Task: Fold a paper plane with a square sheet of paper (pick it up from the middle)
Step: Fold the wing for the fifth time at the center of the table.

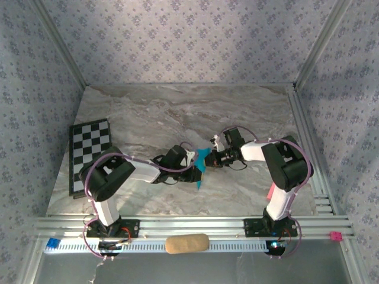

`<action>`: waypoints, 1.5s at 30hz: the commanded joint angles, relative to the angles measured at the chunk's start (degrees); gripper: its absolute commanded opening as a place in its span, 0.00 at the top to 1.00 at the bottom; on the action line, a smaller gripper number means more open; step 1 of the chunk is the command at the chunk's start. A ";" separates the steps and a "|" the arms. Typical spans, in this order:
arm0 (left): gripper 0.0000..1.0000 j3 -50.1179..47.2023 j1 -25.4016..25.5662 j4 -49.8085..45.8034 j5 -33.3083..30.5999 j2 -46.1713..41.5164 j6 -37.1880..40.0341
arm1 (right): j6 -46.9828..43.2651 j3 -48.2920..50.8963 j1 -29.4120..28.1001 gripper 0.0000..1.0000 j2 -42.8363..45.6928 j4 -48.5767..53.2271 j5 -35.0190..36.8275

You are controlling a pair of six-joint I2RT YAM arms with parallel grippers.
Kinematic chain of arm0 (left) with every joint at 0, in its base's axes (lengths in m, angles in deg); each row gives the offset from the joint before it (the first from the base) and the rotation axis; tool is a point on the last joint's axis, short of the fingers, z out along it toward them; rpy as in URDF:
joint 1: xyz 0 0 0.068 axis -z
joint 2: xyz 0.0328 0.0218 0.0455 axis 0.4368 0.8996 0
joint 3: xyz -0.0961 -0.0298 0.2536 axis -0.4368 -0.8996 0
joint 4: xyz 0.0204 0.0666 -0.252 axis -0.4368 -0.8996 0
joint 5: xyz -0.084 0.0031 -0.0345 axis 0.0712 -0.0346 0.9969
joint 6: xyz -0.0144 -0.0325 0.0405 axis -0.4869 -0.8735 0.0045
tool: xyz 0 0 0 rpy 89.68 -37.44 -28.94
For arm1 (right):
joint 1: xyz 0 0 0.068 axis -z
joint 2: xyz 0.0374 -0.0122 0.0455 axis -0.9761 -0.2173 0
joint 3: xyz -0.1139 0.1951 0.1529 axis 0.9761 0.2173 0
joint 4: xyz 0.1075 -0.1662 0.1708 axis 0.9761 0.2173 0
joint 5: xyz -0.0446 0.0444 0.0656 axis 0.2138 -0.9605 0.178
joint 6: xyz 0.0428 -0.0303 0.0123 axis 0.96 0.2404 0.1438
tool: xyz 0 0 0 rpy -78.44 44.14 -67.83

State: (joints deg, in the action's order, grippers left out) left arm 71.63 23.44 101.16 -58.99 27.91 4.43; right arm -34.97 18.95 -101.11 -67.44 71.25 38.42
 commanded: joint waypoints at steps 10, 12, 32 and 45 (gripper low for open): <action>0.89 -1.74 1.72 -7.94 -2.32 -1.48 -1.65 | -0.08 -0.02 -2.20 0.91 -3.36 1.85 5.48; 0.87 -1.64 1.72 -9.07 -2.95 -2.35 -1.14 | 0.16 0.27 -2.18 0.91 -3.09 1.48 5.73; 0.87 -1.05 1.81 -12.64 -4.33 -2.90 -2.19 | 1.62 1.22 -2.13 0.91 -2.67 0.05 6.40; 0.80 -2.58 2.33 -11.87 -3.04 -4.82 -4.49 | 2.03 1.48 -2.09 0.91 -1.68 0.32 7.15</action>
State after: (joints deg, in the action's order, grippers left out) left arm 71.17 24.93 93.73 -62.98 23.64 0.72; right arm -33.05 18.69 -101.70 -67.13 71.82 40.17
